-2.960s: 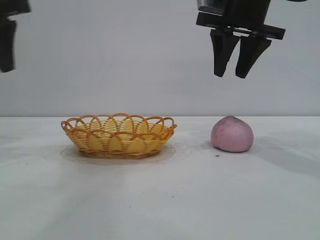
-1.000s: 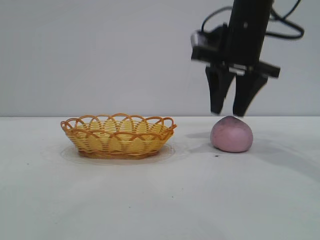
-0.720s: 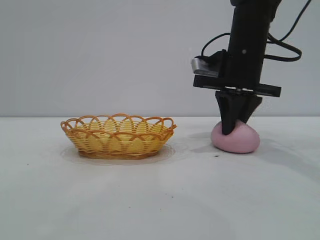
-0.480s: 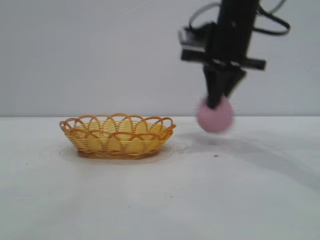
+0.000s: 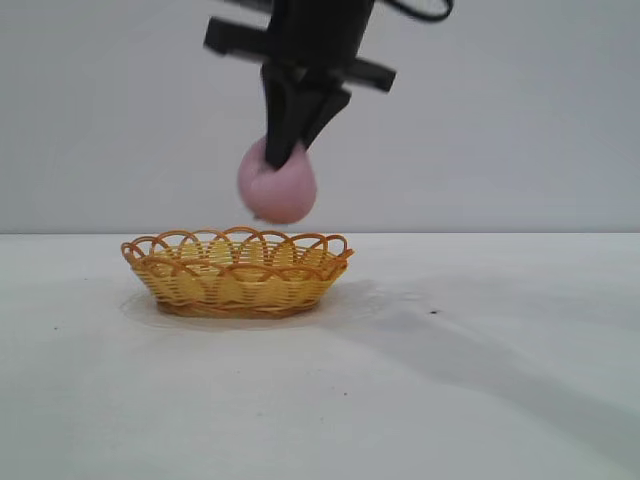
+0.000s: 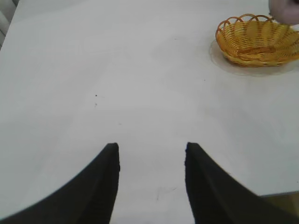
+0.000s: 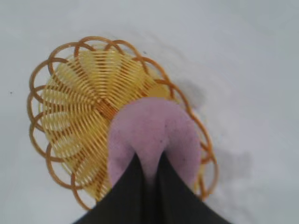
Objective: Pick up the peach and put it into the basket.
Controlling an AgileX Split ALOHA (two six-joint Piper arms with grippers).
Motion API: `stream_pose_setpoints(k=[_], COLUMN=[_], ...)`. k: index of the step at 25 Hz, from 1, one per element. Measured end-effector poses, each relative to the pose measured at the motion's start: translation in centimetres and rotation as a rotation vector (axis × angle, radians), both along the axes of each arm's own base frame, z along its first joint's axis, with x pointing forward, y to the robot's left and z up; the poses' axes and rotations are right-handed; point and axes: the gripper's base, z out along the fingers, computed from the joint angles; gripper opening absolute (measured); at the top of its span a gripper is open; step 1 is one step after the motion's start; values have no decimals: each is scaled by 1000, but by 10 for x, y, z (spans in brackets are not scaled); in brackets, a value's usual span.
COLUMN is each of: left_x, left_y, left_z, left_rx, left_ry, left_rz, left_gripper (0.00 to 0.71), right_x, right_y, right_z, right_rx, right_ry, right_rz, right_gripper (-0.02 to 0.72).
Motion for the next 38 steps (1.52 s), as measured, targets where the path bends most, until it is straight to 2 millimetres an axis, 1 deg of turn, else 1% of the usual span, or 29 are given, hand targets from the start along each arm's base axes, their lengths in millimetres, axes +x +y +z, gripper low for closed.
stream_pose_setpoints(k=[2, 4, 6, 9, 10, 11, 15, 17, 18, 21, 22, 23, 26, 27, 29, 32, 36, 38], left_x=[0, 0, 0, 0, 0, 0, 0, 0, 0, 0, 0, 0, 0, 0, 0, 0, 0, 0], left_y=[0, 0, 0, 0, 0, 0, 0, 0, 0, 0, 0, -1, -1, -1, -1, 0, 0, 0], left_z=[0, 0, 0, 0, 0, 0, 0, 0, 0, 0, 0, 0, 0, 0, 0, 0, 0, 0], left_rx=[0, 0, 0, 0, 0, 0, 0, 0, 0, -3, -5, -8, -8, -9, -7, -9, -14, -16], left_ry=[0, 0, 0, 0, 0, 0, 0, 0, 0, 0, 0, 0, 0, 0, 0, 0, 1, 1], left_rz=[0, 0, 0, 0, 0, 0, 0, 0, 0, 0, -1, -3, -3, -4, -3, 3, 9, 11], left_gripper=[286, 286, 286, 286, 286, 286, 286, 286, 286, 286, 286, 286, 286, 286, 286, 286, 286, 286], right_x=[1, -1, -2, -3, -3, -3, 0, 2, 3, 8, 8, 10, 17, 22, 34, 55, 76, 83], right_y=[5, 10, 14, 16, 16, 17, 18, 18, 18, 17, 15, 12, -7, -17, -41, -78, -127, -154], right_z=[-19, -32, -38, -38, -38, -37, -28, -18, -12, 11, 18, 29, 55, 59, 59, 46, 29, 12], right_rx=[-14, -20, -19, -11, -10, -8, -27, -49, -62, -86, -92, -87, -79, -82, -107, -153, -171, -178], right_ry=[20, 40, 44, 45, 43, 42, 56, 62, 61, 32, 17, -4, -47, -43, -16, 37, 80, 108], right_rz=[6, 19, 26, 28, 28, 28, 35, 38, 36, 14, -4, -32, -134, -173, -244, -338, -460, -530], right_gripper=[0, 0, 0, 0, 61, 61, 283, 388, 415, 411, 453, 438, 438, 438, 438, 438, 438, 438])
